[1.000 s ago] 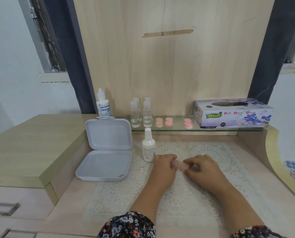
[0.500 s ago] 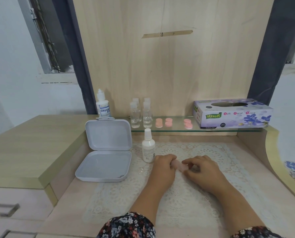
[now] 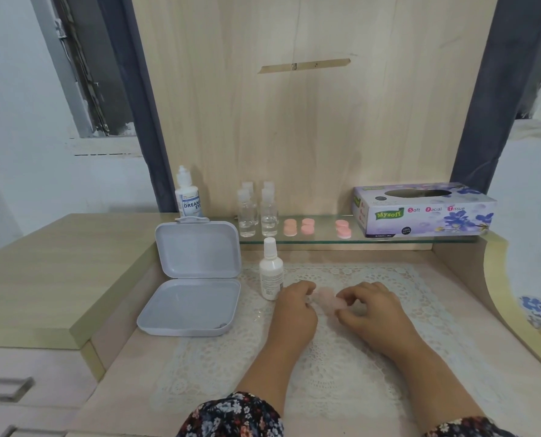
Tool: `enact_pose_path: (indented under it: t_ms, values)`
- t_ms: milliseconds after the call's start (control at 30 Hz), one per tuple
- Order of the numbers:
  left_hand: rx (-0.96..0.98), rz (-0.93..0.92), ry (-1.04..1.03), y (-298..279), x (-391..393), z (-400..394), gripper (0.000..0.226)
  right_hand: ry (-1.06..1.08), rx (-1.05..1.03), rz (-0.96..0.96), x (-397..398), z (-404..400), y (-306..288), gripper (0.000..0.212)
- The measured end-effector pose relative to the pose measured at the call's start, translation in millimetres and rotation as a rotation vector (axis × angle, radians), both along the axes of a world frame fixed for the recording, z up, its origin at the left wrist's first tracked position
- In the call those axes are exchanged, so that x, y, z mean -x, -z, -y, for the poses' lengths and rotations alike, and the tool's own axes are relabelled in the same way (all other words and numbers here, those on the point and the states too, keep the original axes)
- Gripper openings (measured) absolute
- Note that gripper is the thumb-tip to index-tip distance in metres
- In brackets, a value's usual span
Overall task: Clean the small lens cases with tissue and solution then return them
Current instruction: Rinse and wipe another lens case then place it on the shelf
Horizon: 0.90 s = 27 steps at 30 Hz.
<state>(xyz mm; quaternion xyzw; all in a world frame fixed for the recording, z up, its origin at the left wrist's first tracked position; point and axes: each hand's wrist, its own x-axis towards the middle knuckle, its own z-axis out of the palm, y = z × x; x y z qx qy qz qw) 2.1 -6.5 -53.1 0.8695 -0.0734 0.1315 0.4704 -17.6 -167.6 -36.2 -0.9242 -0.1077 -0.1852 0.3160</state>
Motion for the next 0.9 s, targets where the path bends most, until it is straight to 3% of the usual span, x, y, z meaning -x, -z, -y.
enact_pose_path:
  t_ms: [233,467,667,900]
  values:
    - [0.051,-0.011,-0.045,-7,5,0,0.044,0.042,0.050,0.075,1,-10,-11,0.019]
    - [0.138,-0.022,-0.139,-12,8,0,0.035,0.105,0.028,0.164,-14,-15,-59,0.022]
    - [0.195,-0.016,-0.186,-15,11,-1,0.038,0.177,-0.007,0.086,-47,-20,-98,0.024]
    - [0.187,-0.015,-0.220,-15,9,-1,0.031,0.266,0.130,0.053,-74,-31,-104,0.029]
